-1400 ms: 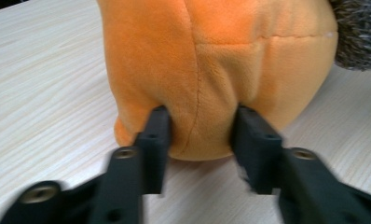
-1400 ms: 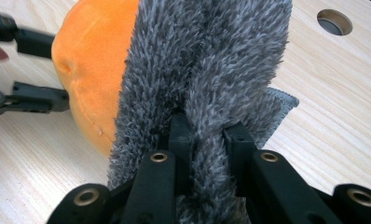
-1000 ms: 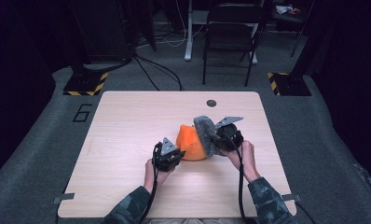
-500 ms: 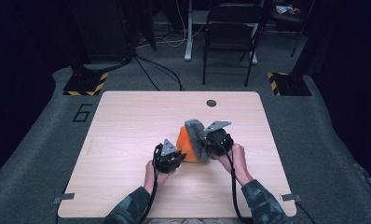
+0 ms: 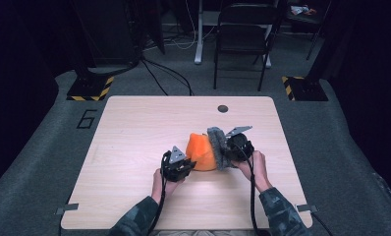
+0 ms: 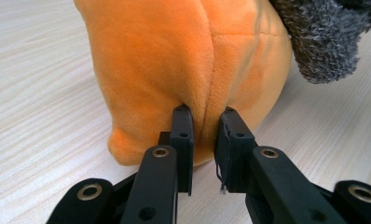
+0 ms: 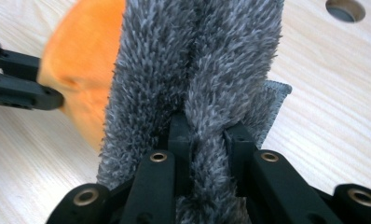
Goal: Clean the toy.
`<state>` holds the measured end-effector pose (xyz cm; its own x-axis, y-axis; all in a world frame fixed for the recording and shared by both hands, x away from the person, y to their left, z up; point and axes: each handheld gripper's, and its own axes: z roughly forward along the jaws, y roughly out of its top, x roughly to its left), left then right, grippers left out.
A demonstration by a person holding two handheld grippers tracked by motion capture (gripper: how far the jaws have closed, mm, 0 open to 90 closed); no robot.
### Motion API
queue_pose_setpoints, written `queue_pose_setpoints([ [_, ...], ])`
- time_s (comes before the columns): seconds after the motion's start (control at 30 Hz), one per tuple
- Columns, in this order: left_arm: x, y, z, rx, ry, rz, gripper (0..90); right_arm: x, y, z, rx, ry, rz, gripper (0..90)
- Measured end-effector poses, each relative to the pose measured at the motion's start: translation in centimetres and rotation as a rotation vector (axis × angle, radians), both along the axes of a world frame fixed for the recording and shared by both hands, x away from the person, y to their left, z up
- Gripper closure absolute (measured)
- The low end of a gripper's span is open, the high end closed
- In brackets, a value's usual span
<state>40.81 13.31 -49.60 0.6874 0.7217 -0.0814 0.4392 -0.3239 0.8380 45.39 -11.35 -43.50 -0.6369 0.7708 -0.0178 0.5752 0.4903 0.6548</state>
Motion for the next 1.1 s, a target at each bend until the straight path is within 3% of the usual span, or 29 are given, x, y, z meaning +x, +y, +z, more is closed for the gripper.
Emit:
queue_pose_setpoints([
  [0.5,0.1,0.1,-0.1,0.003,0.005,0.002,77.9,1.2,-1.2,-2.8,-0.047,0.077,-0.079,76.9],
  [0.77,0.2,0.4,-0.1,-0.002,0.019,0.006,77.9,2.0,-1.4,-5.1,-0.093,0.162,-0.102,76.8],
  [0.93,0.3,0.6,-0.2,-0.003,0.021,0.015,77.7,1.8,-1.4,-3.8,-0.114,0.13,-0.105,76.8],
  [1.1,0.5,0.9,-0.3,-0.015,0.023,0.028,77.3,1.0,-2.0,-0.8,-0.061,0.049,-0.103,76.8],
])
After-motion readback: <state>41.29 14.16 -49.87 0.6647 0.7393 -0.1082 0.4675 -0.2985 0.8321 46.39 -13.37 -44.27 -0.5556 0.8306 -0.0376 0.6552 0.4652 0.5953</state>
